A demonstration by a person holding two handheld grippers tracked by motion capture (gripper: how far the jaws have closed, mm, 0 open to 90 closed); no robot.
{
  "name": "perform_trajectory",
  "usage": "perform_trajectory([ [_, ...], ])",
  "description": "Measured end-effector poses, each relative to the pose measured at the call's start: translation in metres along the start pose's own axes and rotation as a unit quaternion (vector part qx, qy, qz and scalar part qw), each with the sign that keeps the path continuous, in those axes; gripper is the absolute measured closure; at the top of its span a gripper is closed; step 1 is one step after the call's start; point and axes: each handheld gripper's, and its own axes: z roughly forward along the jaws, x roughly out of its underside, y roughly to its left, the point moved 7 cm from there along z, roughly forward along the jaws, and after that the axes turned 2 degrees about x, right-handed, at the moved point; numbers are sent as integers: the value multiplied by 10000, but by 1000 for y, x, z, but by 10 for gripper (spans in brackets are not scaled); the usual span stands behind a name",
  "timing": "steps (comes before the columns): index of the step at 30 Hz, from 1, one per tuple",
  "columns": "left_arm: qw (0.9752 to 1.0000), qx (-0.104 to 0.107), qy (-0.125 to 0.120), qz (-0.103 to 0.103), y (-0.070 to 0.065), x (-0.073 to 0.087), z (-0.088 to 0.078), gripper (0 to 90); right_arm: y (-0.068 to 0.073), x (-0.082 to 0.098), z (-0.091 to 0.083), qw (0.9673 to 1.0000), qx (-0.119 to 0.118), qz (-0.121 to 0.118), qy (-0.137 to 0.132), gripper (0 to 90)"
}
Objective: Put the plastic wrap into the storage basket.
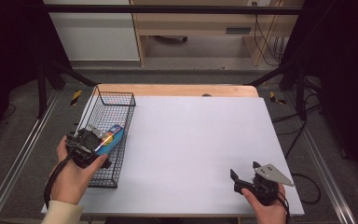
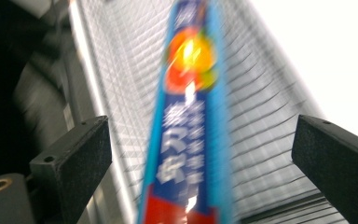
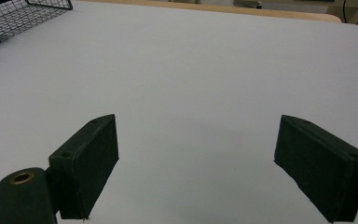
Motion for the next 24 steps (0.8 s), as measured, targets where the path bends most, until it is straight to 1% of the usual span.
perform_trajectory([
  [1, 9997, 122, -219, -24, -5, -3, -4, 51, 0, 0, 0, 10000, -2, -7, -6, 128],
  [2, 9987, 265, -443, -27, -11, -7, -7, 52, 0, 0, 0, 10000, 19, -5, -16, 126],
  [3, 9972, 394, -627, -25, -16, -10, -11, 52, -1, 0, 0, 10000, 30, -3, -15, 118],
  [4, 9960, 475, -751, -32, -21, -12, -13, 52, -1, 0, 0, 10000, 10, 32, 0, 111],
  [5, 9943, 578, -890, -25, -27, -16, -16, 52, -2, 0, 0, 10000, 29, 35, -6, 110],
  [6, 9912, 725, -1110, -38, -35, -20, -20, 51, -3, -1, 0, 10000, 29, 40, -24, 103],
  [7, 9877, 913, -1265, -66, -41, -24, -23, 51, -4, 0, 1, 10000, 35, 63, -18, 94],
  [8, 9835, 1117, -1418, -109, -48, -27, -25, 51, -5, 0, 1, 10000, 41, 90, -8, 94],
  [9, 9793, 1277, -1563, -140, -53, -31, -27, 51, -6, 0, 1, 10000, 46, 86, -15, 92],
  [10, 9769, 1344, -1654, -152, -57, -33, -28, 49, -7, 0, 1, 10000, 67, 73, 2, 89],
  [12, 9665, 1540, -2044, -202, -66, -39, -32, 49, -8, 2, 2, 9999, 55, 153, 36, 77],
  [13, 9599, 1679, -2230, -251, -70, -41, -32, 49, -8, 3, 2, 9998, 37, 181, 64, 69],
  [15, 9518, 1867, -2412, -318, -78, -43, -31, 48, -9, 3, 2, 9998, -2, 171, 74, 60],
  [17, 9454, 2003, -2547, -363, -87, -46, -26, 48, -8, 2, 2, 9999, -66, 148, 42, 46],
  [19, 9375, 2196, -2662, -434, -99, -50, -22, 48, -7, 2, 4, 9999, -128, 109, 28, 44],
  [20, 9374, 2208, -2664, -381, -106, -52, -19, 47, -7, 2, 4, 9998, -164, 102, 35, 43],
  [21, 9391, 2175, -2643, -293, -112, -53, -15, 47, -6, 1, 4, 9998, -179, 86, 12, 42],
  [22, 9399, 2152, -2641, -239, -117, -54, -12, 45, -6, 1, 4, 9999, -162, 37, 12, 42],
  [24, 9410, 2163, -2601, -66, -132, -56, 0, 43, -7, 1, 4, 9999, -118, -6, 18, 44],
])
